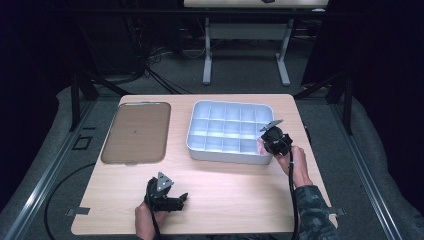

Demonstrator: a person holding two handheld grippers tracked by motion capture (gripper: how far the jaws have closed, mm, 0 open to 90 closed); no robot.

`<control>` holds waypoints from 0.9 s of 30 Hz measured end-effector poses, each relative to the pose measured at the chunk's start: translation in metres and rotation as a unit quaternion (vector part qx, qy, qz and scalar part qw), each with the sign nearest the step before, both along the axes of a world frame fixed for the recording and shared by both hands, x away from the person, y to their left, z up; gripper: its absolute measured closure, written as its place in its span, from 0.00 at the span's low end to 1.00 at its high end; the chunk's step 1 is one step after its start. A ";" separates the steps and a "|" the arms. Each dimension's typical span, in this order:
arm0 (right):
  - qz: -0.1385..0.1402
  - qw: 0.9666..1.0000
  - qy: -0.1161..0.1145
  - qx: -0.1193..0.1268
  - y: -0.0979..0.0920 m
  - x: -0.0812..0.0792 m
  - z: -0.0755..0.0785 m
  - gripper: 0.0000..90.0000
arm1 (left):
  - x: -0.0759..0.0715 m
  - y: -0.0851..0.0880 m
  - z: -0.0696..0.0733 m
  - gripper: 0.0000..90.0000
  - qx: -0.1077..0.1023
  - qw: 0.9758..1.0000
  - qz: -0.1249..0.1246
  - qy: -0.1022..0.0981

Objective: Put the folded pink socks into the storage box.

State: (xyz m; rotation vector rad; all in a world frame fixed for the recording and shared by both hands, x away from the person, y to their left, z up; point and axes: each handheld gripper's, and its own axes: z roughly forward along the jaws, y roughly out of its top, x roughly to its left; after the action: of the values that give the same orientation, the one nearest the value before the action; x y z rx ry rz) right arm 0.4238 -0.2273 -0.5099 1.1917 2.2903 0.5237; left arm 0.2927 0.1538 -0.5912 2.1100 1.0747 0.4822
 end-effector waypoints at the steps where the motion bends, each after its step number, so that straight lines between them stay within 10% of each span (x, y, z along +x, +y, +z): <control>1: -0.003 1.000 0.001 0.001 -0.001 0.001 -0.001 0.92 | 0.000 0.000 0.000 0.12 0.000 1.000 0.000 0.000; 15: -0.019 0.998 0.018 0.049 -0.013 0.006 -0.001 0.87 | 0.000 0.000 0.000 0.12 0.000 1.000 0.000 0.000; 27: -0.003 0.995 -0.018 0.096 -0.018 -0.012 0.023 0.45 | 0.000 -0.001 0.000 0.12 -0.001 1.000 0.002 0.001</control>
State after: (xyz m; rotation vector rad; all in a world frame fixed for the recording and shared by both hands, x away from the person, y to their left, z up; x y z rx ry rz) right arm 0.4120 -0.2449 -0.4872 1.2663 2.2466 0.7711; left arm 0.2929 0.1532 -0.5912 2.1080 1.0794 0.4803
